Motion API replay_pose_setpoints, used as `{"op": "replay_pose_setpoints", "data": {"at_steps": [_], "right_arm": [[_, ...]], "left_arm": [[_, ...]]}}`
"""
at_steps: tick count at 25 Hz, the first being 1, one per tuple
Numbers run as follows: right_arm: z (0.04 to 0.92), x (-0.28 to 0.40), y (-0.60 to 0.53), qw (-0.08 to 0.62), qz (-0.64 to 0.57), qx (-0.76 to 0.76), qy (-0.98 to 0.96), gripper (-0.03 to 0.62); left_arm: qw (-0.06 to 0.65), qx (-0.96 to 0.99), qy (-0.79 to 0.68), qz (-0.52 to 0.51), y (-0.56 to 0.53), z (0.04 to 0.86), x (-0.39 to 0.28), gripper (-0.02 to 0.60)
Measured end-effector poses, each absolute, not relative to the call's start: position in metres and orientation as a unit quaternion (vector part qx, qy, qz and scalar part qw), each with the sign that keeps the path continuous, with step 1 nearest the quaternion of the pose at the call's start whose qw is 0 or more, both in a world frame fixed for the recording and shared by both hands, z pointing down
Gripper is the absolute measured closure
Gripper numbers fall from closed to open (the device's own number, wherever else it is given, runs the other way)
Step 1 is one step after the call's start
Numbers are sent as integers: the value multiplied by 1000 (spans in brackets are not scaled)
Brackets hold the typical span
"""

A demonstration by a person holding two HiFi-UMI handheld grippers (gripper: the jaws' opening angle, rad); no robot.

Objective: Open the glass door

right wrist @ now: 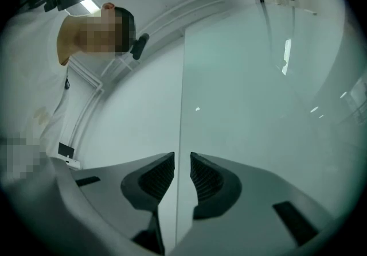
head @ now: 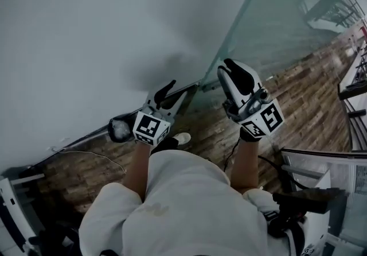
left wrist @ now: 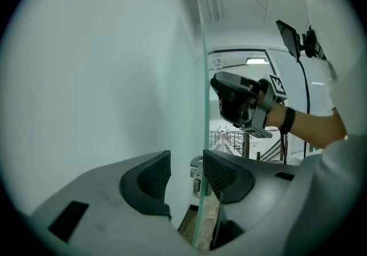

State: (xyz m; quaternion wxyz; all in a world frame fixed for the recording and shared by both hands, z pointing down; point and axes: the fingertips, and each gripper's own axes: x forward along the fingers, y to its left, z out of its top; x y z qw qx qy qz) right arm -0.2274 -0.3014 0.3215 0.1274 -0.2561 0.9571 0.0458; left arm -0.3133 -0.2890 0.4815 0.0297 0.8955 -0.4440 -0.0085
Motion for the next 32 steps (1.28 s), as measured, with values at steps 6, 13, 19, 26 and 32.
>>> {"op": "replay_pose_setpoints", "data": {"at_steps": [6, 13, 19, 26, 32], "right_arm": [[345, -247, -335, 79, 45, -297, 950, 507], [364, -260, -379, 66, 25, -332, 941, 507], [374, -276, -413, 63, 17, -346, 936, 507], [381, -295, -443, 61, 9, -361, 931, 507], [389, -302, -475, 71, 2, -370, 926, 507]], "left_arm": [[30, 889, -457, -4, -294, 488, -337, 403], [32, 888, -459, -2, -312, 493, -353, 403], [45, 890, -453, 0, -338, 508, -366, 403], [60, 895, -442, -1, -366, 522, -376, 403], [70, 903, -423, 8, -393, 533, -370, 403]]}}
